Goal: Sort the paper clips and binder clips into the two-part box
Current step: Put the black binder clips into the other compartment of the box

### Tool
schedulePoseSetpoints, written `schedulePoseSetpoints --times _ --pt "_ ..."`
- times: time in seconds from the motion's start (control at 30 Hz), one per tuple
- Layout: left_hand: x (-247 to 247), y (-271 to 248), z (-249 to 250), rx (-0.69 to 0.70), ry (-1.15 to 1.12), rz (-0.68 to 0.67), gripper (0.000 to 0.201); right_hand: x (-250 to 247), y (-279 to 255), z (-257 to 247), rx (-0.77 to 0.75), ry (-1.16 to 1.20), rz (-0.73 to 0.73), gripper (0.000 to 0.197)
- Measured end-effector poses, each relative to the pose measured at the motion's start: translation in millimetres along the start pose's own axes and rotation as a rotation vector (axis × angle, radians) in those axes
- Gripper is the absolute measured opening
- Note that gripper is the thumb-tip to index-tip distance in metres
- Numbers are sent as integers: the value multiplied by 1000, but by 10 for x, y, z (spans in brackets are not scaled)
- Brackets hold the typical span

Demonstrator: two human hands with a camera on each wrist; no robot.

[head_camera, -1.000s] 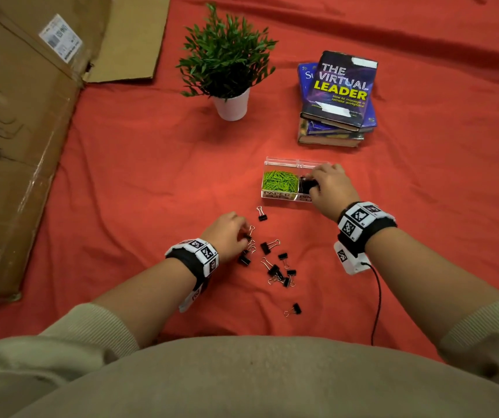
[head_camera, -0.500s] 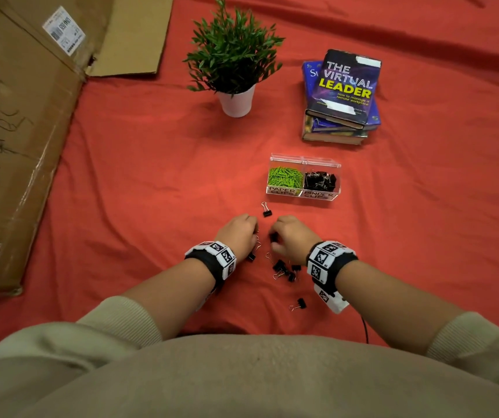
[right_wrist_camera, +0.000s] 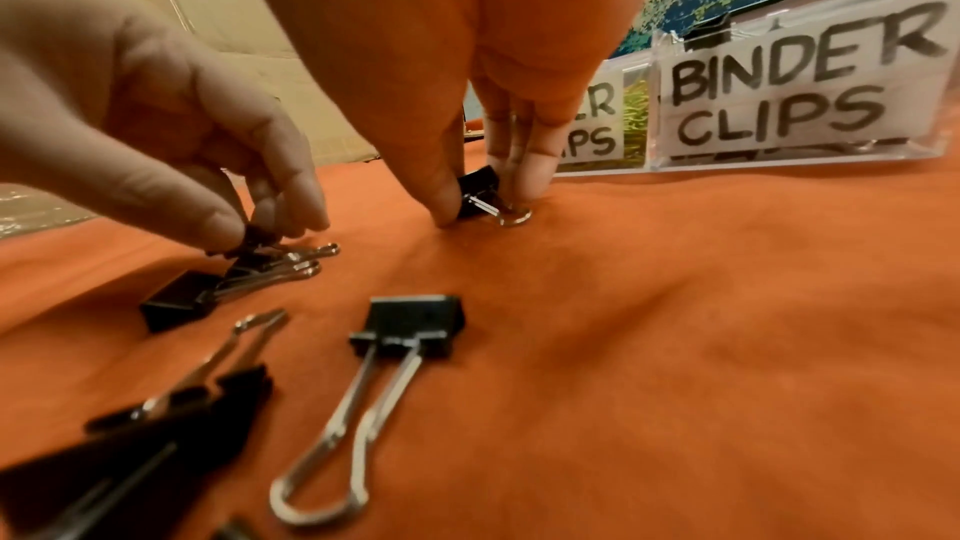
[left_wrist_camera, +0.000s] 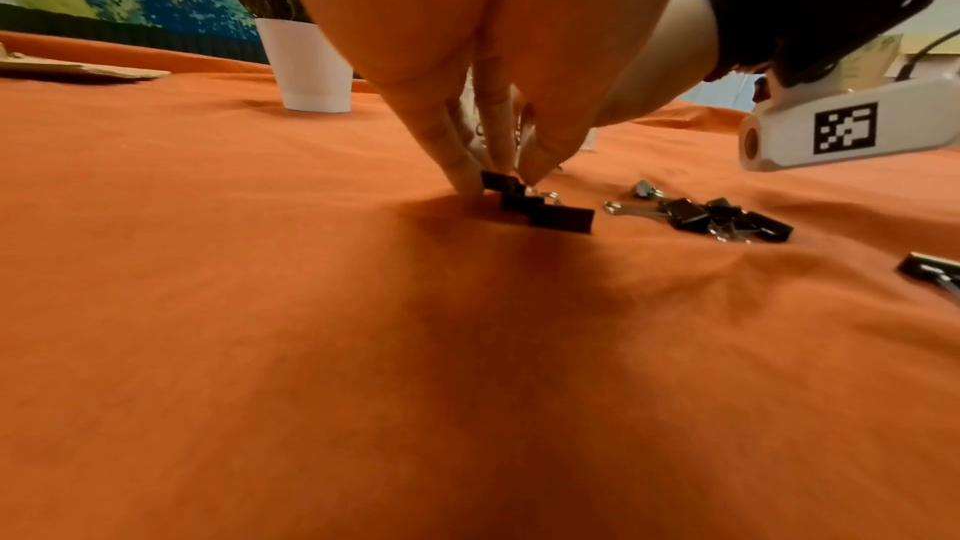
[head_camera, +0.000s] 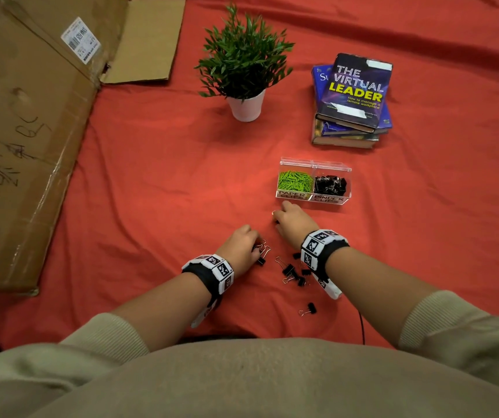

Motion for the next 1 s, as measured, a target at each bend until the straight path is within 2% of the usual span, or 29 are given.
schedulePoseSetpoints --times 0.13,0.2,0.3,0.4,0.5,0.63,0.73,0.77,0.83,0.9,0.93,1.0 --pt "82 -9 6 -37 87 -5 25 10 -90 106 33 69 -26 26" --pt "95 -5 21 -25 114 -8 26 -24 -188 173 59 167 7 21" --pt "102 8 35 -3 152 -28 24 -221 -307 318 95 325 193 14" --pt "100 30 50 5 166 -29 21 -556 -274 559 157 375 392 13" --pt "91 37 91 -6 248 -42 22 -753 -160 852 226 354 454 14" --pt "71 31 138 -32 278 -48 23 -705 -61 1002 212 192 309 22" --pt "62 57 129 -64 214 -58 24 -649 -176 821 101 169 422 21" --pt "61 68 130 -72 202 -65 24 -585 -251 710 57 178 404 19" --pt "59 89 143 -71 186 -72 24 -371 -430 452 -32 182 219 21" --pt "46 105 163 -55 173 -74 22 -122 -620 209 -81 131 7 34" --pt "36 115 174 -44 157 -72 21 -12 -702 124 -91 76 -63 43" --pt "16 150 184 -28 114 -61 20 148 -807 31 -103 -41 -115 55"
Point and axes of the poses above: each hand's wrist, its own y-axis towards the middle knuckle, its own x-axis out of the palm, z = x × y, the point moved 2 cm from there along y, towards the middle knuckle, and after that the axes turned 4 degrees about -y, right-handed, at the moved point
